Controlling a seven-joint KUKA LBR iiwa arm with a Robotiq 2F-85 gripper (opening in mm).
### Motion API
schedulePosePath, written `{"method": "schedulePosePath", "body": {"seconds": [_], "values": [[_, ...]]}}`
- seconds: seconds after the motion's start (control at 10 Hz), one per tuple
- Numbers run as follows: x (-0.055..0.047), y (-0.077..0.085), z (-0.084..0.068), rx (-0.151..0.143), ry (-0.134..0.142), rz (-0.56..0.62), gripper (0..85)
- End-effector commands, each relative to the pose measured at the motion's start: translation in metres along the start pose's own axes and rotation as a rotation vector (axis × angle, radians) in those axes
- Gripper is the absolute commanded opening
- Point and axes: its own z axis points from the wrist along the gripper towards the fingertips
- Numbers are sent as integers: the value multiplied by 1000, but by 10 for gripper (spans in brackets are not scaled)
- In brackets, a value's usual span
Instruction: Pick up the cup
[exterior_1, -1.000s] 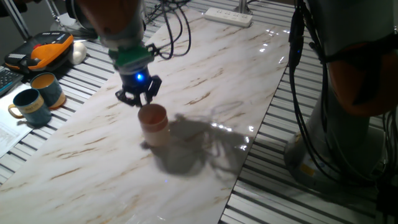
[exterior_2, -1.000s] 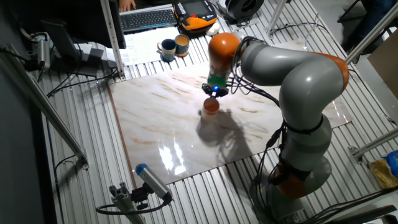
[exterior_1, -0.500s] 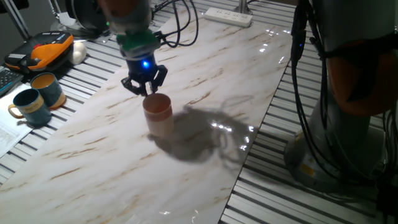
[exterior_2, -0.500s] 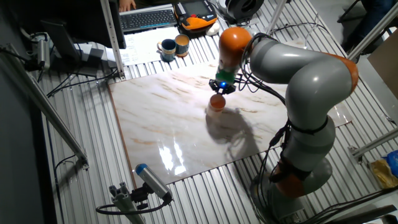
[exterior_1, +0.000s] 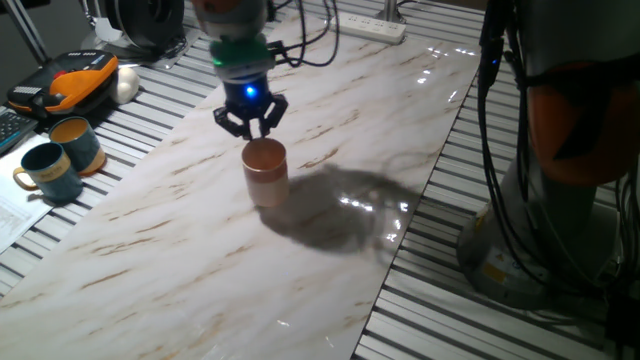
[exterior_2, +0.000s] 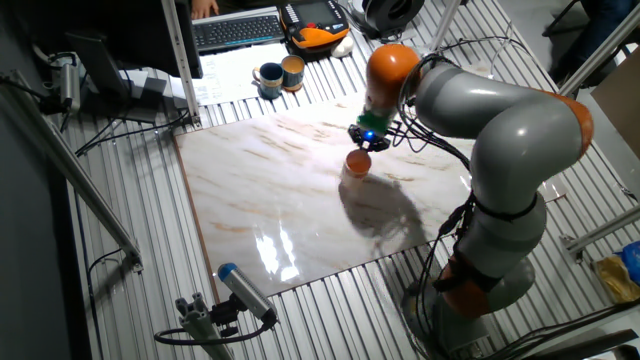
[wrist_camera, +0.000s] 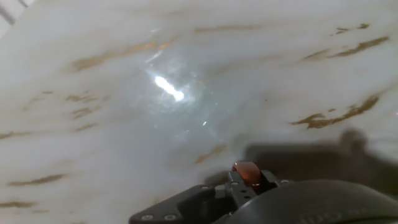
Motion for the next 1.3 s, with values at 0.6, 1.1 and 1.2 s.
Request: {"method": "schedulePosePath", "body": {"seconds": [0.6, 1.1, 1.2], "values": [[-1, -14, 4, -42, 75, 70, 0], [-2, -22, 3, 8, 36, 76, 0], [-2, -22, 3, 15, 32, 93, 0]]}}
